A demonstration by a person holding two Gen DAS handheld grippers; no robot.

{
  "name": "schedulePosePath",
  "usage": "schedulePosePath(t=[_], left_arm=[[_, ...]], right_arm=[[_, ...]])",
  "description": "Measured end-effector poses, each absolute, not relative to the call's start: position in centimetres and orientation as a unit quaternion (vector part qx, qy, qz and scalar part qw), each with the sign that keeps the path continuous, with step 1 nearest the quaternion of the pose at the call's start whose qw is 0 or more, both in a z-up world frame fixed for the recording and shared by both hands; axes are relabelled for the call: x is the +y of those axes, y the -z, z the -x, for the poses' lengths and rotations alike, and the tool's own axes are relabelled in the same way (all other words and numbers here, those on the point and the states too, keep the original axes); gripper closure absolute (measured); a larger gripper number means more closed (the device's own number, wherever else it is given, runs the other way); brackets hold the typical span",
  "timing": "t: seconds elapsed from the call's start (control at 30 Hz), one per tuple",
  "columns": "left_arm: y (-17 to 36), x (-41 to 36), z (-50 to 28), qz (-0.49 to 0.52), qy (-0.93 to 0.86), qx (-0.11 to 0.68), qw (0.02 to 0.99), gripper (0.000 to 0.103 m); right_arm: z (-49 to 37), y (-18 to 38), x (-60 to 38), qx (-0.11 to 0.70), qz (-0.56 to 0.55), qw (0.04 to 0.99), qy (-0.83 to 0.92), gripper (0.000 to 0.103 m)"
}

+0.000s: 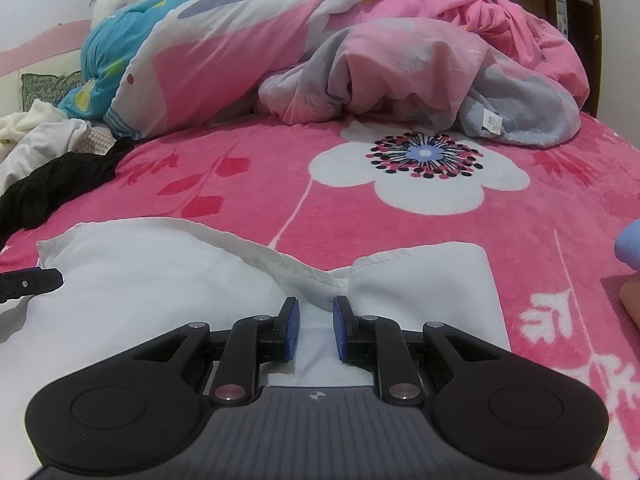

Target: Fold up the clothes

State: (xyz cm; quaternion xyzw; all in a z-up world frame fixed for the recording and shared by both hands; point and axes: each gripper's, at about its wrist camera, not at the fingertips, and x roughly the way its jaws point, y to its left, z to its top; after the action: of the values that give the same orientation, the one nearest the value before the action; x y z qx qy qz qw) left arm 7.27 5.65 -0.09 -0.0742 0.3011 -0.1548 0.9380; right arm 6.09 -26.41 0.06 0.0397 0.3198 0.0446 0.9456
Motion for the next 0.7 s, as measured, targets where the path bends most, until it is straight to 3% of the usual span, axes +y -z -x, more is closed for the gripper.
schedulePosePath(t=[0.33, 0.47, 0.57, 0.7], left_arm=[[0.0, 4.8, -7.1, 0.044, 0.144, 0.304, 0.941, 0.015], [-0.3, 4.8, -7.2, 0.041, 0.145, 0.308, 0.939, 0.014], [-1.1, 6.1, -6.8, 0.082, 0.152, 0.304, 0.937, 0.012], [-4.0, 9.4, -4.4, 0.176, 0.158, 0.281, 0.93, 0.006]], right_arm=[[-4.3, -3.6, -25.4, 0.296, -0.02, 0.954, -0.046, 0.082], [-5.9, -2.3, -28.1, 0.343, -0.006, 0.938, 0.058, 0.083], [-3.4, -4.6, -31.0, 0.296, -0.082, 0.944, 0.122, 0.082], [2.2, -8.0, -30.1, 0.252, -0.056, 0.96, 0.108, 0.082]])
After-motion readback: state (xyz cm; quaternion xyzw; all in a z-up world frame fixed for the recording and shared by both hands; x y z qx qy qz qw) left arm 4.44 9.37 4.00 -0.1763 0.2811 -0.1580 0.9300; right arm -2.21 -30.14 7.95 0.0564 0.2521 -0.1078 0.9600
